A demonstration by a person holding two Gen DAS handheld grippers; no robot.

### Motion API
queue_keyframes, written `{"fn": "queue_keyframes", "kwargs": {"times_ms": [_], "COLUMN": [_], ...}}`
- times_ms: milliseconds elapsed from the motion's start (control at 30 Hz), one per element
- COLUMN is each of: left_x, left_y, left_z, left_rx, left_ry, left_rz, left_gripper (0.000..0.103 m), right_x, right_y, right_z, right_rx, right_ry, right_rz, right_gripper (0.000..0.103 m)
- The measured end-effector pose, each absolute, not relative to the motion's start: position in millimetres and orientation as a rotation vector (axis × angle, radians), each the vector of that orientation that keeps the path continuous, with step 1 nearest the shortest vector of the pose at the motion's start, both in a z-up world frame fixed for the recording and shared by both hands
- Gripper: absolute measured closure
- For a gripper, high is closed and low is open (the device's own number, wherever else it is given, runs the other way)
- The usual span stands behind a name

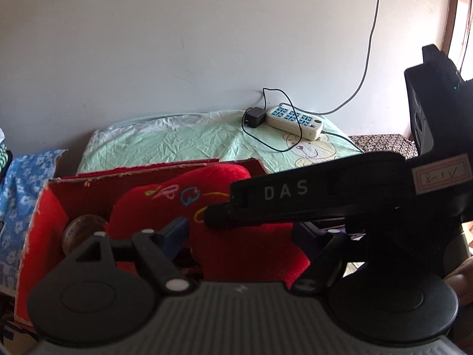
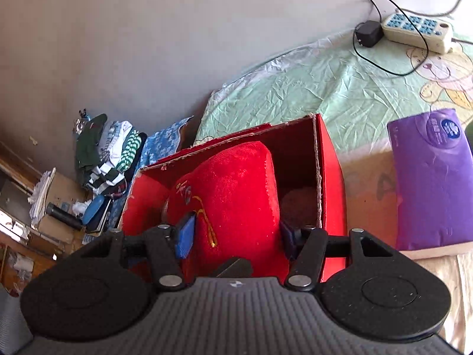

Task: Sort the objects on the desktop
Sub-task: 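Carry the red pillow with the right gripper into the red box, then open the right gripper to release the pillow in the box, then reach the right gripper to the green plush toy and grasp it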

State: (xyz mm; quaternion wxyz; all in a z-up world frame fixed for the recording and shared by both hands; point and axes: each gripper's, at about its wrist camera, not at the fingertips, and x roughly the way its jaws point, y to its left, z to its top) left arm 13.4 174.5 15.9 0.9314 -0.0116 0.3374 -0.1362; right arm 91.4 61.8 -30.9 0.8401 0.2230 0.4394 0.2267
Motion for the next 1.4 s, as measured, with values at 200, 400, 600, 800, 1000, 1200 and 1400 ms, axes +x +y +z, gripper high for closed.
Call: {"fn": "queue_keyframes", "kwargs": {"times_ms": [200,400,600,800,1000,1200,1400], "left_x": [32.9,38.6,29.3,3.8,-9.7,-16.1,0.2], "left_y": [183.4,191.7,202.5,190.2,120.5,47.1,-12.1], "left_z": [2.3,-9.7,-7.8,24.6,41.4,36.7,5.6], "left_rx": [-0.066,-0.061,-0.062,-0.041,0.025,0.105,0.117], "left_ry": [0.726,0.762,0.755,0.654,0.62,0.642,0.728], "left_rz": [-0.367,-0.364,-0.335,-0.353,-0.469,-0.542,-0.562], "left_gripper": [0.02,0.013,0.017,0.017,0.016,0.017,0.037], "right_x": [84.4,79.7,53.6,24.2,11.4,14.3,29.9], "right_y": [62.8,64.7,43.1,-11.3,-77.9,-126.2,-155.9], "right_z": [-33.3,-27.1,1.8,11.2,-18.4,-35.2,-42.9], "right_rx": [0.478,0.437,0.441,0.386,0.357,0.372,0.388], "right_ry": [0.884,0.89,0.759,0.671,0.725,0.773,0.824], "right_rz": [0.383,0.34,0.294,0.15,-0.036,-0.061,0.018], "right_gripper": [0.045,0.039,0.036,0.037,0.038,0.04,0.051]}}
